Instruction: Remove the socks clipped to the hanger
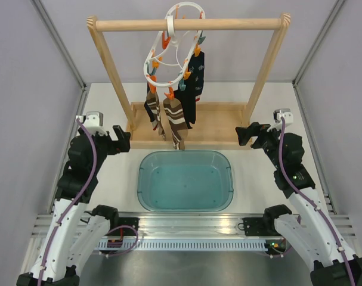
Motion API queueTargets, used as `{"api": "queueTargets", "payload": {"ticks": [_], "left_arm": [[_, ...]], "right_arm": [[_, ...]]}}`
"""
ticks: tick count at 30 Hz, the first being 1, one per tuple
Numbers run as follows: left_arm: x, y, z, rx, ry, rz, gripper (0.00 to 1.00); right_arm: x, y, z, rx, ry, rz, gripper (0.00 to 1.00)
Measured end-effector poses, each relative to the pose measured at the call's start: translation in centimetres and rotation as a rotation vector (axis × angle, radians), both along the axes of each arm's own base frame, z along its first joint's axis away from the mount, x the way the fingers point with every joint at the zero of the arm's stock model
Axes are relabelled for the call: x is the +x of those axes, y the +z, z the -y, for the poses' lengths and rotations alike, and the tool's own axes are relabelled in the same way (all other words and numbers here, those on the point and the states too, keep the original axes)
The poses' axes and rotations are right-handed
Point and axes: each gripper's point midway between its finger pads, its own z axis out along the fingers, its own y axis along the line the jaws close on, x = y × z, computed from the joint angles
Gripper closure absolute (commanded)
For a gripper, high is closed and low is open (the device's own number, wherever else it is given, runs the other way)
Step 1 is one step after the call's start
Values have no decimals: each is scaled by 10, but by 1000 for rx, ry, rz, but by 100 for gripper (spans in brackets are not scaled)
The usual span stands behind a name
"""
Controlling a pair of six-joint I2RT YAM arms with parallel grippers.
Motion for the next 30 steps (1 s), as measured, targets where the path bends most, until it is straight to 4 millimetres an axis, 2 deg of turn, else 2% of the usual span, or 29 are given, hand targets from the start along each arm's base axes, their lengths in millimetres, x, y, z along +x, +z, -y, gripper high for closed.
{"api": "queueTargets", "payload": {"ticks": [19,23,30], "left_arm": [[-1,1,0,-1,0,5,0],[-1,1,1,-2,-5,4,0],[-1,1,4,-7,-26,3,0]], "right_arm": [[3,-10,-4,-11,7,-29,2],[2,-19,-21,-43,37,-52,2],[-3,-24,-79,-81,147,-56,2]]}}
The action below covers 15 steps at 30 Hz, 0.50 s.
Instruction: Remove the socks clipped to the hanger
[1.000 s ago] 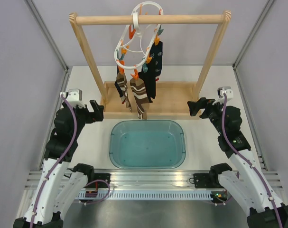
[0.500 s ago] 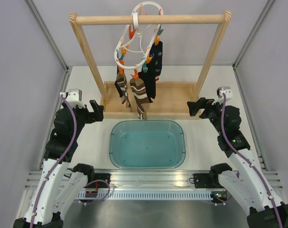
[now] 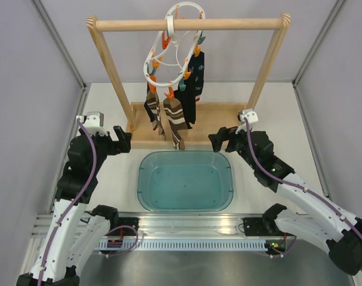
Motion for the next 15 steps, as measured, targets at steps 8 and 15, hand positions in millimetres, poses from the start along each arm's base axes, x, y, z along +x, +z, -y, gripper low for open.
{"api": "queueTargets", "payload": {"ticks": [8,15], "left_arm": [[0,0,0,0,0,0,0],[0,0,0,0,0,0,0]], "right_arm": [[-18,-2,-81,-10,155,20,4],[-28,17,-112,30,202,70,15]]}}
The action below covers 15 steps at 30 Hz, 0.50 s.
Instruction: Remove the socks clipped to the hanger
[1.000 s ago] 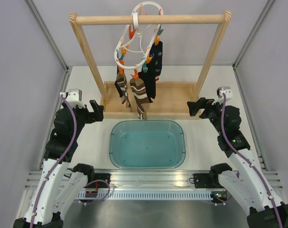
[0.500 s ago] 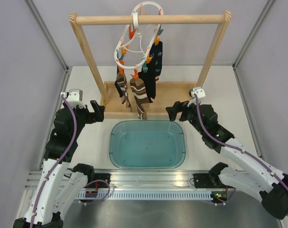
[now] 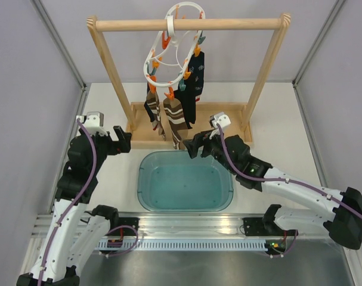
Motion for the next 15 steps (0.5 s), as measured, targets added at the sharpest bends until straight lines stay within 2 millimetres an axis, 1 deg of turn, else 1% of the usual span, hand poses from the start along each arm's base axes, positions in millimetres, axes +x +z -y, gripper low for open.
{"api": "queueTargets", "payload": {"ticks": [3,5,6,9,12,14,15], "left_arm": [[0,0,0,0,0,0,0],[0,0,0,-1,-3,1,0],[0,0,1,-2,-5,1,0],[-1,1,3,-5,-17,2,0],[-2,1,3,-7,-20,4,0],[-2,2,3,-7,-21,7,0],[-3,3,4,-7,-22,9,0]], "right_arm": [[4,2,-6,7,-1,10,23],[7,-1,-10,5,-1,9,27],[9,-4,-13,1,-1,6,31],[15,-14,-21,-18,1,-8,37],[18,-20,-28,-26,9,-15,39],[18,-21,-31,-24,15,-14,42],[18,-21,-33,-22,19,-12,44]]}}
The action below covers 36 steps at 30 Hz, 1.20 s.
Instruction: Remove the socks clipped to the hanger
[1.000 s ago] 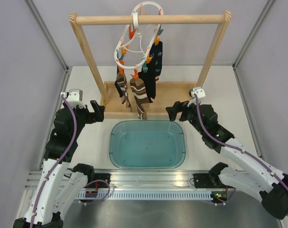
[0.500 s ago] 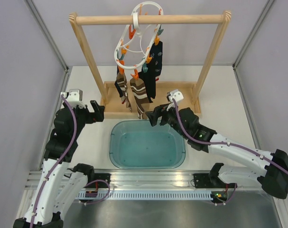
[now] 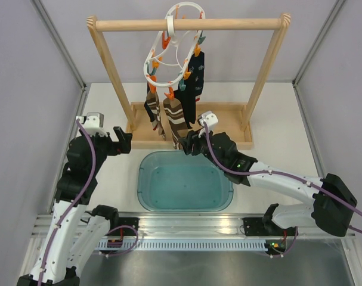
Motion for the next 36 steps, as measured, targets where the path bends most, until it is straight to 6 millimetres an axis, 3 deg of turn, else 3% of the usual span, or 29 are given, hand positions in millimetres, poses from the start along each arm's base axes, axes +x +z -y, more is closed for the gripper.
{"api": "queueTargets", "payload": {"ticks": [10,20,25,29,32,33,34,36], "left_arm": [[-1,1,1,-2,-8,2,0],[-3,2,5,-8,-29,6,0],[-4,4,5,-10,-30,13,0],[-4,4,6,-11,-36,14,0],[-5,5,9,-17,-57,18,0],[-6,6,11,-19,-64,21,0],[-5,6,12,-20,-70,21,0],[-5,6,13,-22,-78,21,0]], "right_arm": [[-3,17,-15,46,40,36,52],[3,-6,-28,6,52,0,55],[4,-7,-30,5,48,3,59],[9,-4,-33,13,38,15,66],[11,-5,-35,16,31,21,78],[12,-6,-35,16,28,22,90],[13,-5,-34,17,21,24,96],[15,-6,-34,18,10,26,99]]}}
